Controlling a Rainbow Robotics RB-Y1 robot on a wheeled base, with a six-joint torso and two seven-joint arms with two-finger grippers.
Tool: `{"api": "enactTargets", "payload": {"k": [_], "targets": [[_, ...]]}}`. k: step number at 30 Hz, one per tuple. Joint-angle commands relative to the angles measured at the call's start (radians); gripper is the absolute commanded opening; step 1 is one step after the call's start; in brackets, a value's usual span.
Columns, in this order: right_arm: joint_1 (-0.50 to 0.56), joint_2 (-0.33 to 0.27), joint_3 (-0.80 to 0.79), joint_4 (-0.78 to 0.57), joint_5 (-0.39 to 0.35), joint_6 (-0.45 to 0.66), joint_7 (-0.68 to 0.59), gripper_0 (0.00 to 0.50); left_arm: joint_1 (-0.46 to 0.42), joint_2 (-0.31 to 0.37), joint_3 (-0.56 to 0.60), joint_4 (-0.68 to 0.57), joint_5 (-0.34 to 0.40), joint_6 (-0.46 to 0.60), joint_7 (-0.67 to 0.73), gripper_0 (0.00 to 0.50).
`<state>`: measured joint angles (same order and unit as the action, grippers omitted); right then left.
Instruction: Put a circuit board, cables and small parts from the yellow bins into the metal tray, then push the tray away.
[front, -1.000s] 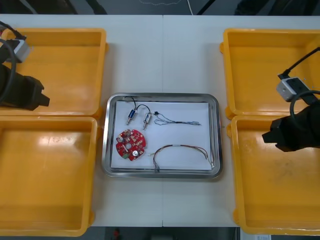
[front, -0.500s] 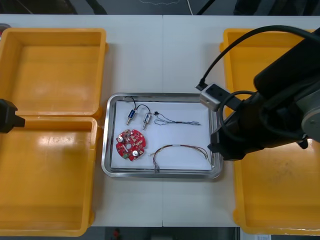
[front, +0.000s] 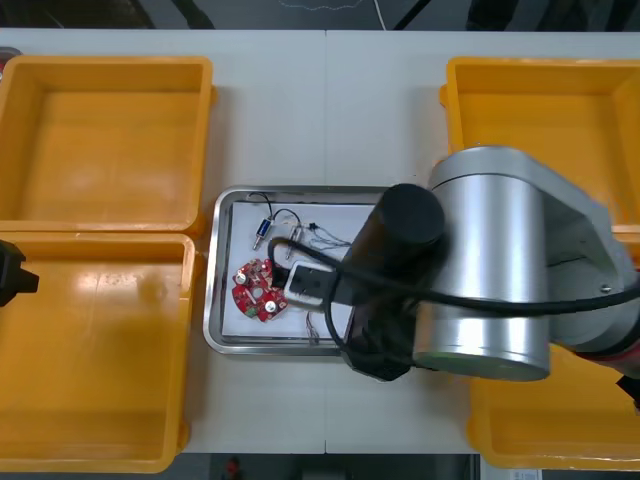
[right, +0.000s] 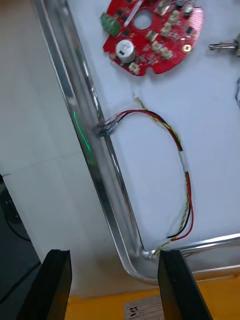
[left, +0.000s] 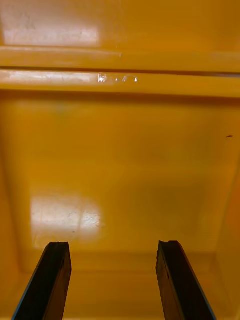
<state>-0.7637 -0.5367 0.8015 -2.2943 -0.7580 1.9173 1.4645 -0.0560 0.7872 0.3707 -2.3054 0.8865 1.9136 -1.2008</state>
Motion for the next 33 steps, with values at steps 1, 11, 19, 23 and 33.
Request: {"api": "enactTargets", "payload": {"k": [1, 11, 19, 23, 33], "targets": [[-0.071, 0.070, 0.088, 0.075, 0.023, -0.006, 0.083, 0.500, 0.042, 0.043, 0.034, -0.043, -0.011, 0.006, -0.057, 0.500], [-0.085, 0.124, 0.209, 0.216, 0.060, -0.167, 0.165, 0.500, 0.042, 0.043, 0.034, -0.045, -0.014, 0.006, -0.057, 0.500], [-0.118, 0.126, 0.340, 0.279, 0.132, -0.264, 0.160, 0.500, 0.042, 0.043, 0.034, -0.045, -0.014, 0.006, -0.057, 0.500], [-0.123, 0.130, 0.364, 0.306, 0.154, -0.297, 0.166, 0.500, 0.042, 0.043, 0.034, -0.045, -0.014, 0.006, -0.057, 0.500], [-0.155, 0.130, 0.415, 0.357, 0.189, -0.340, 0.168, 0.500, 0.042, 0.043, 0.034, -0.045, -0.014, 0.006, -0.057, 0.500]]}}
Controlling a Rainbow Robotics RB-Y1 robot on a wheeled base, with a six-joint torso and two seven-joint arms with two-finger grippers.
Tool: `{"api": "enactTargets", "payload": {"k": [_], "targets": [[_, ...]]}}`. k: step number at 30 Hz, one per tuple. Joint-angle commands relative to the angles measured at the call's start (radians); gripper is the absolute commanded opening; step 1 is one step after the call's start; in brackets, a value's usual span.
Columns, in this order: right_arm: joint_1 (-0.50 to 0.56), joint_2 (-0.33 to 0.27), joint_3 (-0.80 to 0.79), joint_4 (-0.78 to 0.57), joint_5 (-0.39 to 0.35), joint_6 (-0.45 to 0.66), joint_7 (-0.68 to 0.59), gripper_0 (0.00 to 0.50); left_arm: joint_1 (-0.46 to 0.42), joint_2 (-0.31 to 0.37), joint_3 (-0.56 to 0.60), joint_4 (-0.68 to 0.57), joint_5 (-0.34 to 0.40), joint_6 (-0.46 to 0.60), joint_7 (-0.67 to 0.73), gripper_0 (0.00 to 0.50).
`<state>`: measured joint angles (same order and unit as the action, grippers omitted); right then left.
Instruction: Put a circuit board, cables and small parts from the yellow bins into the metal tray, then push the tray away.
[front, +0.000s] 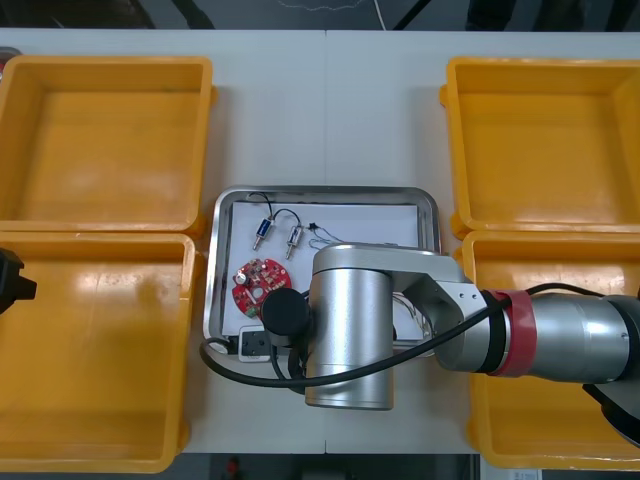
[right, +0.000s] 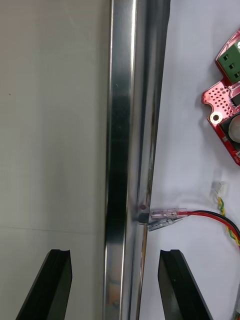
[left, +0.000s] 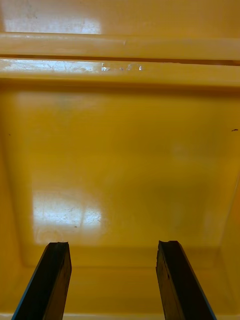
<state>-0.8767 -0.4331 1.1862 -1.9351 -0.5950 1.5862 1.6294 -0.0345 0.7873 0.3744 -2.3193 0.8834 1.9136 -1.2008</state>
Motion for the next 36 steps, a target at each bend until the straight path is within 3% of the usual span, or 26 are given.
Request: {"api": "enactTargets", "payload": {"k": [1, 22, 23, 25, 27, 28, 36], "targets": [[-0.042, 0.027, 0.032, 0.001, 0.026, -0.009, 0.001, 0.500, 0.021, 0.043, 0.031, -0.031, -0.011, 0.006, -0.057, 0.500], [-0.042, 0.025, 0.078, 0.019, 0.058, -0.015, -0.008, 0.500, 0.021, 0.043, 0.031, -0.031, -0.011, 0.006, -0.057, 0.500], [-0.042, 0.027, 0.078, 0.019, 0.058, -0.014, -0.010, 0.452, 0.021, 0.043, 0.031, -0.031, -0.011, 0.006, -0.057, 0.500], [-0.042, 0.027, 0.078, 0.018, 0.058, -0.014, -0.011, 0.296, 0.021, 0.043, 0.031, -0.031, -0.011, 0.006, -0.057, 0.500], [-0.042, 0.027, 0.078, 0.019, 0.057, -0.014, -0.014, 0.037, 0.021, 0.043, 0.031, -0.031, -0.011, 0.006, -0.057, 0.500], [-0.042, 0.027, 0.078, 0.019, 0.058, -0.014, -0.016, 0.000, 0.021, 0.043, 0.031, -0.031, -0.011, 0.006, -0.057, 0.500], [-0.064, 0.025, 0.064, 0.019, 0.061, -0.014, -0.025, 0.000, 0.021, 0.043, 0.031, -0.031, -0.011, 0.006, -0.057, 0.500]]}}
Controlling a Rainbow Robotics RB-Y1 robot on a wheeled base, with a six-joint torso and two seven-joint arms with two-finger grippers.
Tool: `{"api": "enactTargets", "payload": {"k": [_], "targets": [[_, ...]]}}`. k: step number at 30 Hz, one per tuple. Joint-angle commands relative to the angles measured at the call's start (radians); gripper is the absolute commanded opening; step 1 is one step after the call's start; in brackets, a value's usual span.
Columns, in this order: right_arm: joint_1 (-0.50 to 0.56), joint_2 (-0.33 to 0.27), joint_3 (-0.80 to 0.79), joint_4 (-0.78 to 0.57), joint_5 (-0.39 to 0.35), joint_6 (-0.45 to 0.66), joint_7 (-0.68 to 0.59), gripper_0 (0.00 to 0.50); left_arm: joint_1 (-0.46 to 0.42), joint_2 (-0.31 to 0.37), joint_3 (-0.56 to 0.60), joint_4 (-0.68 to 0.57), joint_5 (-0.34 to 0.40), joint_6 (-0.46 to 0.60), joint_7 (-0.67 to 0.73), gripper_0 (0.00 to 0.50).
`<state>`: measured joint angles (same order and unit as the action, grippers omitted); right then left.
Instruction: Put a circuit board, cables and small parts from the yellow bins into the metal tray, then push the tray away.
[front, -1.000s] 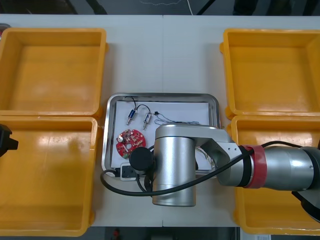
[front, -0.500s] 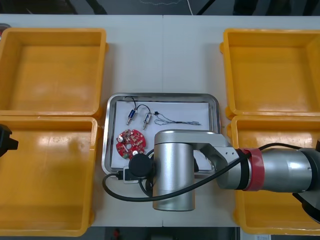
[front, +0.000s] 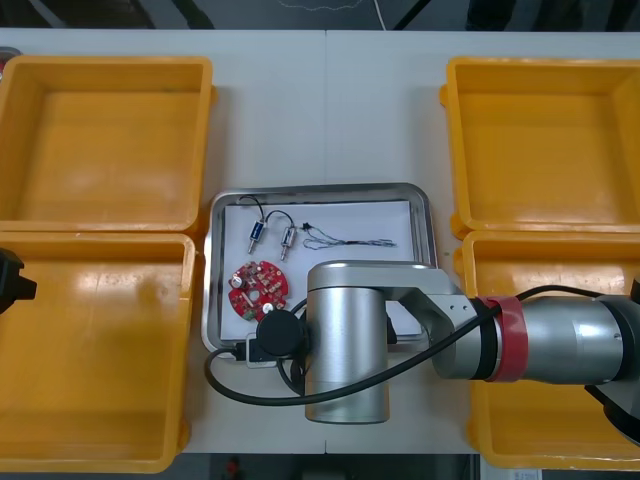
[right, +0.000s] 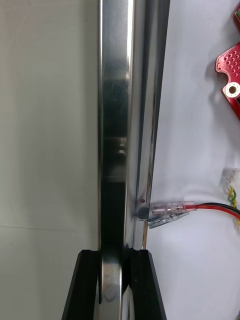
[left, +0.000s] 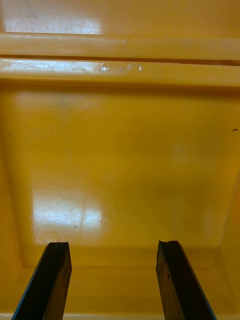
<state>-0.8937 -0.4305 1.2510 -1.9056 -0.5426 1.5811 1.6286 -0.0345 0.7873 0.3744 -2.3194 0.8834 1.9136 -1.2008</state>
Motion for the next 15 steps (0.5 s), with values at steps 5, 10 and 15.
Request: {"api": "enactTargets", "payload": {"k": [5, 10, 15], "targets": [[-0.068, 0.009, -0.018, -0.009, 0.018, -0.007, -0.024, 0.000, 0.021, 0.043, 0.031, -0.031, -0.011, 0.006, -0.057, 0.500], [-0.087, -0.001, -0.054, 0.010, 0.018, -0.009, -0.018, 0.000, 0.021, 0.043, 0.031, -0.031, -0.011, 0.006, -0.057, 0.500], [-0.123, -0.001, -0.084, 0.043, -0.022, -0.009, -0.019, 0.000, 0.021, 0.043, 0.031, -0.031, -0.011, 0.006, -0.057, 0.500]]}}
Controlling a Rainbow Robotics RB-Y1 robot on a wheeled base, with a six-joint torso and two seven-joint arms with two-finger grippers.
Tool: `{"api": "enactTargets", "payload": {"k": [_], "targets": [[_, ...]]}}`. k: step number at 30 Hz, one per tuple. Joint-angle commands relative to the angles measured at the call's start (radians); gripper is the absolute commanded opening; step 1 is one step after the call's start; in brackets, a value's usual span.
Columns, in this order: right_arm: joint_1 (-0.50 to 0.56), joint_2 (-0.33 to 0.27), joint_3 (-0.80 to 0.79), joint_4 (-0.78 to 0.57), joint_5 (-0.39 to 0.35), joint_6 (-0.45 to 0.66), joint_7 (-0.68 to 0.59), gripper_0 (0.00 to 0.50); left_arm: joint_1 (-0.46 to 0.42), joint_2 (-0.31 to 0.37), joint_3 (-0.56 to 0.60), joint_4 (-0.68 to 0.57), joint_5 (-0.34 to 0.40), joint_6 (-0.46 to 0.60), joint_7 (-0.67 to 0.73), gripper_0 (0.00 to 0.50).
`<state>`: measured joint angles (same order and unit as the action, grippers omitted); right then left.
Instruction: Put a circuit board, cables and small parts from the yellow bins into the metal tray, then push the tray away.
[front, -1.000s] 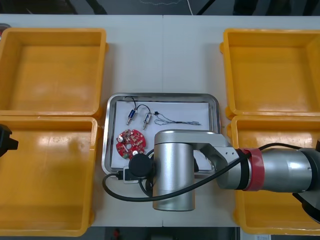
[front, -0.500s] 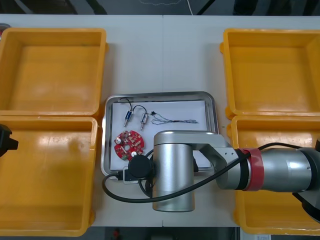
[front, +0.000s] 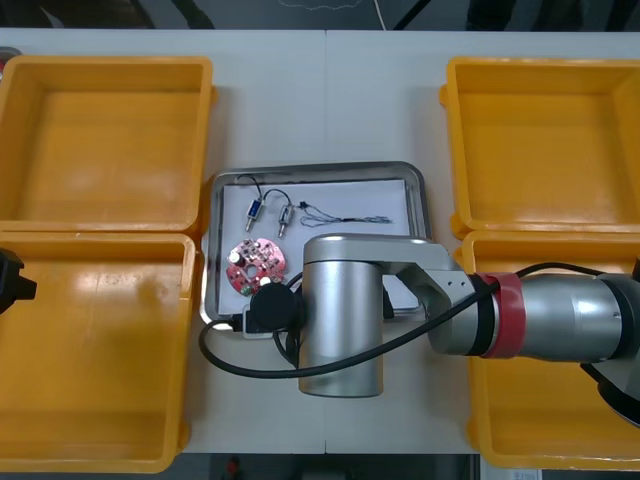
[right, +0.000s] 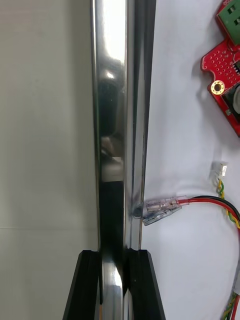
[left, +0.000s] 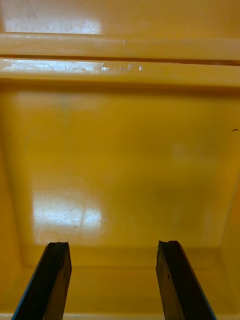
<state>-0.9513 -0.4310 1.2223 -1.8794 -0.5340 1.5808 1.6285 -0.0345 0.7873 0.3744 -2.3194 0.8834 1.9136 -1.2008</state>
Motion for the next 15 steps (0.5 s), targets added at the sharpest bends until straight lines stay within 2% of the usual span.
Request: {"api": "enactTargets", "payload": {"k": [1, 15], "targets": [[-0.069, -0.002, -0.058, 0.020, -0.032, -0.008, -0.018, 0.000, 0.021, 0.043, 0.031, -0.031, -0.011, 0.006, -0.057, 0.500], [-0.228, 0.000, -0.080, 0.151, -0.135, -0.050, -0.009, 0.000, 0.021, 0.043, 0.031, -0.031, -0.011, 0.006, -0.057, 0.500]]}}
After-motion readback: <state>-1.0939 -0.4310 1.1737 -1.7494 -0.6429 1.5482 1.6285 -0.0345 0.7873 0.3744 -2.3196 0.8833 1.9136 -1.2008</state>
